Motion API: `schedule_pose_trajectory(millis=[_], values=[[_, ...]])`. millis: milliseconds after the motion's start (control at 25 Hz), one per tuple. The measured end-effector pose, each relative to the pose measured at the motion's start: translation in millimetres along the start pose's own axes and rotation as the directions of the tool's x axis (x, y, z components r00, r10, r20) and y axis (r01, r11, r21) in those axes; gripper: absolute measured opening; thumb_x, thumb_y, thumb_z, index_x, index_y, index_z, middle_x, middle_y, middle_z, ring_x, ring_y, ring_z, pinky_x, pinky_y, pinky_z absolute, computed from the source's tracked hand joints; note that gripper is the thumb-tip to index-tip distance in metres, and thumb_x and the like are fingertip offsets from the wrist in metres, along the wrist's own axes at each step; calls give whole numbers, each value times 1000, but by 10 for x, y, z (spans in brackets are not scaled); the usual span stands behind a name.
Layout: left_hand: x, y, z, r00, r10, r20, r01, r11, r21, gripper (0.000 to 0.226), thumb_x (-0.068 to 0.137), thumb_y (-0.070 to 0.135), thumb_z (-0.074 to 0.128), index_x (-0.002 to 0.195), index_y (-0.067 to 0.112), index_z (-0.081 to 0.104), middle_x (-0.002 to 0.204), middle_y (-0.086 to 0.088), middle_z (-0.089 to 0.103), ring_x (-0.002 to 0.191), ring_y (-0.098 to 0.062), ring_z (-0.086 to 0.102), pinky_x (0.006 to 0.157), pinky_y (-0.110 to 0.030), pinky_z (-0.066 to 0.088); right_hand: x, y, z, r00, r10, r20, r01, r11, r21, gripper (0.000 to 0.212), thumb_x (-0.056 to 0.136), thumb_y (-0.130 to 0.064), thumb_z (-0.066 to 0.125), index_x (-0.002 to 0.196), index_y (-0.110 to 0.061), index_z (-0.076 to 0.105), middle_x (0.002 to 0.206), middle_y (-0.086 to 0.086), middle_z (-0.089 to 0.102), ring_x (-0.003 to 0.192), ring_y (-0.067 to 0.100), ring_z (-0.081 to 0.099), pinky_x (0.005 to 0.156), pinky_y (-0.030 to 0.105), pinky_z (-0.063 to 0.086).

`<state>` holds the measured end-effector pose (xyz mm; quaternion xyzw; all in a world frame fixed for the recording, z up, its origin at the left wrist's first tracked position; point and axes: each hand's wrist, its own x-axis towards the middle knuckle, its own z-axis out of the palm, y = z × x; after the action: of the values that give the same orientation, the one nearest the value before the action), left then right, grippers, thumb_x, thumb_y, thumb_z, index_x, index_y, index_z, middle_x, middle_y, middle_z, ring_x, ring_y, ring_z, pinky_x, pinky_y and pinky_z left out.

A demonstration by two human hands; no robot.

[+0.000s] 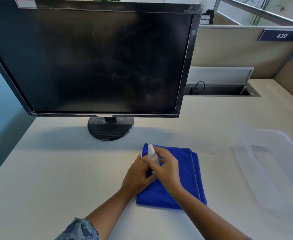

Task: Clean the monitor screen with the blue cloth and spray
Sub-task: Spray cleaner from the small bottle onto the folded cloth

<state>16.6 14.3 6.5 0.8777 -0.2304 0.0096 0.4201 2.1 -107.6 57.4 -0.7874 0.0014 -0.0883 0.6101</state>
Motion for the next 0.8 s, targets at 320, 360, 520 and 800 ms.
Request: schedule_pose_trajectory(millis=[320,360,520,800], values=[[-60,11,-75,990,-89,-111,72,986,-150,54,89,57,36,128,21,47,124,7,57,126,-8,46,119,-37,15,192,-39,-358,805,522,281,-590,653,475,25,94,-33,51,99,-10,60,71,3,62,57,14,61,52,28,52],[-57,21,-82,980,-141,-141,113,976,-187,49,92,51,34,127,20,48,122,10,56,123,-9,48,117,-44,22,186,-34,-394,728,593,345,-683,581,443,31,92,-40,52,92,-10,61,66,4,60,51,15,56,49,28,48],[-42,63,-91,956,-246,-163,199,946,-257,36,95,35,32,123,20,49,123,9,55,122,-12,49,108,-50,34,138,43,-440,506,749,428,-863,439,251,60,72,-73,58,56,-15,57,55,4,57,42,16,50,43,24,43],[-48,65,-85,953,-264,-148,222,942,-253,36,96,33,31,123,20,49,123,10,55,122,-11,49,109,-47,34,226,105,-436,484,821,304,-870,490,62,57,78,-65,55,48,-16,52,48,2,52,36,13,44,39,22,39]])
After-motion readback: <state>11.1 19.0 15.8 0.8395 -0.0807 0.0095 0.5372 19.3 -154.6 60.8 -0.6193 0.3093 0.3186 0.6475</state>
